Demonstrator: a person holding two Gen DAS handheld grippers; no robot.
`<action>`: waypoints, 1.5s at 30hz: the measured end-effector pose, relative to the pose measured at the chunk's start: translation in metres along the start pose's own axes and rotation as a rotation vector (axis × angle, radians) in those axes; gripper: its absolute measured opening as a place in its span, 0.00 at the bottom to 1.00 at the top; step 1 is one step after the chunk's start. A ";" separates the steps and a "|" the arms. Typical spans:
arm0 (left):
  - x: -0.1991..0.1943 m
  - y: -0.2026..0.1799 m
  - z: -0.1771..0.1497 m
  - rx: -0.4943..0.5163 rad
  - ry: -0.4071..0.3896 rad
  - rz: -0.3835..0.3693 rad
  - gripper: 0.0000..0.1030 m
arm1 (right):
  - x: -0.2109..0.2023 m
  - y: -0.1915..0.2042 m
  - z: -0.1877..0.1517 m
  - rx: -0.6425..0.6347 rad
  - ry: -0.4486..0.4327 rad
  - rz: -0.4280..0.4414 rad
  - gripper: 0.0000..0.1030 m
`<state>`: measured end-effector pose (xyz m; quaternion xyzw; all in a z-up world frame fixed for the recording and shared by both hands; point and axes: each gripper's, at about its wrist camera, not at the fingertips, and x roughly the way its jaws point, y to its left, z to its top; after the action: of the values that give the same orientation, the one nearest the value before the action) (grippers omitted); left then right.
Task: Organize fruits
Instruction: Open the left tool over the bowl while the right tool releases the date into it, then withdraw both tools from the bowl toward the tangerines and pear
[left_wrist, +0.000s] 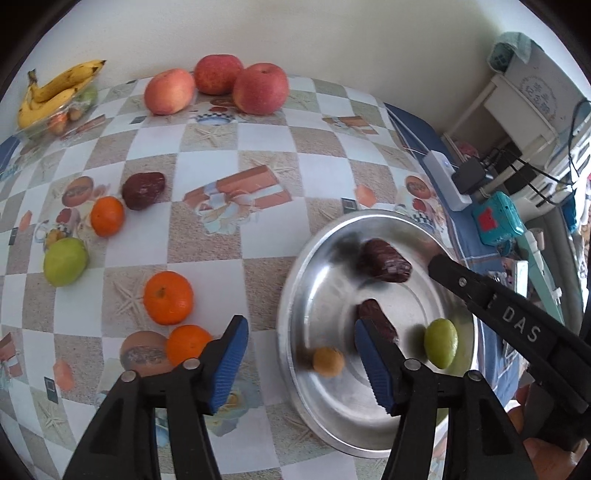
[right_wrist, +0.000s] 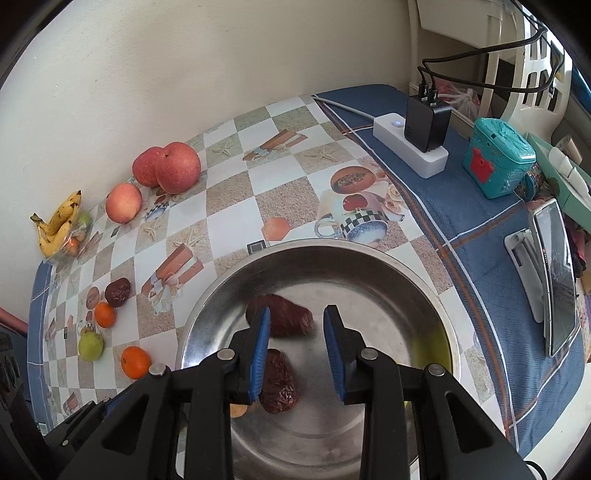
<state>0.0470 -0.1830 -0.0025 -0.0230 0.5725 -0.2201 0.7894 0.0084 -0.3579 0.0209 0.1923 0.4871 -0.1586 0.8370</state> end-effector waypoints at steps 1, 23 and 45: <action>0.000 0.004 0.001 -0.012 -0.004 0.010 0.69 | 0.001 0.001 0.000 -0.001 0.003 -0.001 0.30; -0.044 0.117 0.024 -0.160 -0.166 0.345 1.00 | 0.017 0.051 -0.022 -0.150 0.040 0.014 0.92; -0.081 0.181 0.026 -0.297 -0.222 0.437 1.00 | 0.005 0.115 -0.033 -0.257 -0.012 0.185 0.93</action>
<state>0.1087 0.0054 0.0261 -0.0383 0.4998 0.0454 0.8641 0.0379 -0.2421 0.0207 0.1267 0.4784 -0.0181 0.8688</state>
